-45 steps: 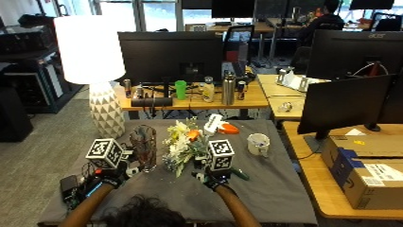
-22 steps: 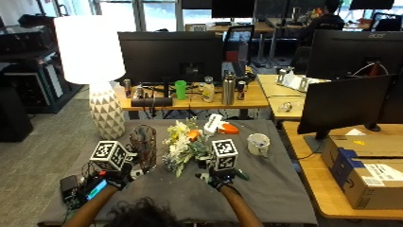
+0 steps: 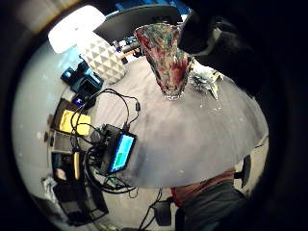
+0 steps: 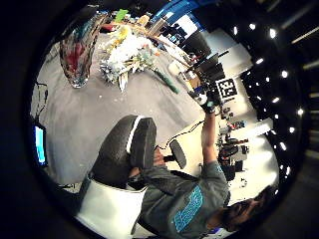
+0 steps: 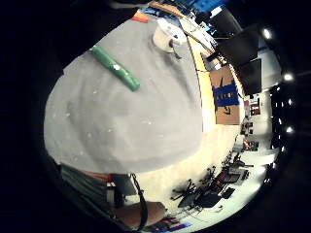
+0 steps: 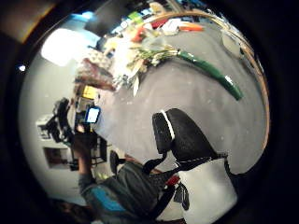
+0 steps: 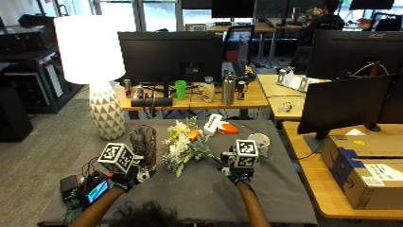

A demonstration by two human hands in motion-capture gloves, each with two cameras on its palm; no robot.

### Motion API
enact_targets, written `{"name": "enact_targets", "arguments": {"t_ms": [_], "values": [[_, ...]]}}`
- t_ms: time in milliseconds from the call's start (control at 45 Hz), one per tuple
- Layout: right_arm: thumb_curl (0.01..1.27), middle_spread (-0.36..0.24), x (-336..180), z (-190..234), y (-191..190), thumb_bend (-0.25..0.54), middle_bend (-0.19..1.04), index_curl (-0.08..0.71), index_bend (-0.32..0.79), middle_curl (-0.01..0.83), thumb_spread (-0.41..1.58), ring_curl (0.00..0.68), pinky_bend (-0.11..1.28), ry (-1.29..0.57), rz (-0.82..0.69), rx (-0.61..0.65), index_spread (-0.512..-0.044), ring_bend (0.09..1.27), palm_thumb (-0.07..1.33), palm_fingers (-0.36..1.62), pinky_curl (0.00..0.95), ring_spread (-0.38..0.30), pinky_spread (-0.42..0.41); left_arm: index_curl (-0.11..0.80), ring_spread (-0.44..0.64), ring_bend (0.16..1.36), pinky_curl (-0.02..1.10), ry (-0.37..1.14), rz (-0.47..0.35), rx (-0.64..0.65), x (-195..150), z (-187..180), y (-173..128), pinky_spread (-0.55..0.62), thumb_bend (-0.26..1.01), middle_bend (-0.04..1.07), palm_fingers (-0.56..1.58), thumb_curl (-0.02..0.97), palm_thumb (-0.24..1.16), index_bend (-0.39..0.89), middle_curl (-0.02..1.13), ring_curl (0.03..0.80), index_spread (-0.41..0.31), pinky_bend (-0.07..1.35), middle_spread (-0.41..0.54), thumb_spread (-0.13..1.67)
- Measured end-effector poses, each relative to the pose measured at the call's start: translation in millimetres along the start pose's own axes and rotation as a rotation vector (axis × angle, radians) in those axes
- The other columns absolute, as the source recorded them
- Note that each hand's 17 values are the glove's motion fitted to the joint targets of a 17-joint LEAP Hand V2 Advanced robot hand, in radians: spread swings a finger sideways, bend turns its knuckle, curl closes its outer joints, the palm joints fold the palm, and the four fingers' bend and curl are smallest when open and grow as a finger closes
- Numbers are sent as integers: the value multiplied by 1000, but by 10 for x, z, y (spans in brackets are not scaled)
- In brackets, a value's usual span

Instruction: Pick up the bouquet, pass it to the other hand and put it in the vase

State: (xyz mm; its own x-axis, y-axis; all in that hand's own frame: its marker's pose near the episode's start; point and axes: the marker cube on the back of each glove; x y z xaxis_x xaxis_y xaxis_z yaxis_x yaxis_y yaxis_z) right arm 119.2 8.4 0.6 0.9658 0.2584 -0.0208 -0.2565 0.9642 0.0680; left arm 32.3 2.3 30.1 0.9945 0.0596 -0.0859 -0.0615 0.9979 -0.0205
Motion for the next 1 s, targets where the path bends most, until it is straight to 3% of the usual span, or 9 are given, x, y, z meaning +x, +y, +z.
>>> {"name": "enact_targets", "arguments": {"t_ms": [200, 334, 467, 601, 801, 934, 1001], "values": [[320, 104, 363, 339, -370, -14, 220, 198, 114, 329, 1162, 253, 591, -12, 70, 16, -358, 325, 541, 46, 366, 233, 336, 257, 247, 576, 342, 4, 9, -14, 32, 111, -46, 380, -26, 187, 430, 271, 203, 128, 347, 293, -49, 383, 63, 1023], [327, 108, 575, 787, -732, -15, 212, 196, 114, 331, 1153, 249, 621, -28, 100, -17, -359, 307, 557, 4, 371, 241, 335, 260, 246, 573, 348, -4, 4, -16, 42, 170, -66, 381, -26, 185, 426, 275, 202, 130, 349, 295, -47, 383, 63, 1023], [333, 119, 616, 1006, -848, -18, 186, 196, 117, 326, 1144, 245, 650, -52, 108, -62, -355, 292, 570, -31, 375, 247, 336, 263, 245, 572, 352, -2, 3, -31, 50, 231, -77, 382, -26, 185, 426, 278, 201, 129, 351, 296, -47, 381, 63, 1024], [338, 128, 403, 679, -383, -18, 179, 191, 106, 319, 1127, 244, 674, -75, 146, -167, -346, 279, 586, -58, 377, 256, 336, 266, 245, 574, 355, 4, 11, -36, 43, 301, -107, 382, -25, 183, 424, 279, 202, 130, 352, 298, -47, 381, 64, 1025], [360, 128, 379, 866, -333, 6, 190, 183, 101, 315, 1120, 251, 704, -114, 217, -305, -333, 290, 675, -26, 380, 255, 332, 269, 245, 576, 358, 9, -7, -49, 9, 350, -109, 384, -25, 183, 420, 280, 202, 131, 352, 300, -47, 378, 63, 1025], [390, 106, 332, 917, -365, 31, 220, 195, 134, 326, 1139, 259, 697, -181, 210, -277, -313, 328, 771, 112, 369, 241, 320, 271, 245, 576, 359, 17, -17, -56, -25, 366, -107, 386, -25, 183, 420, 281, 202, 130, 352, 301, -47, 376, 63, 1025], [406, 84, 331, 905, -390, 54, 257, 229, 222, 341, 1162, 264, 608, -165, 222, -229, -310, 350, 829, 267, 340, 220, 315, 271, 245, 576, 360, 25, -21, -57, -26, 357, -99, 386, -25, 183, 420, 281, 202, 130, 352, 301, -47, 376, 63, 1025]]}}
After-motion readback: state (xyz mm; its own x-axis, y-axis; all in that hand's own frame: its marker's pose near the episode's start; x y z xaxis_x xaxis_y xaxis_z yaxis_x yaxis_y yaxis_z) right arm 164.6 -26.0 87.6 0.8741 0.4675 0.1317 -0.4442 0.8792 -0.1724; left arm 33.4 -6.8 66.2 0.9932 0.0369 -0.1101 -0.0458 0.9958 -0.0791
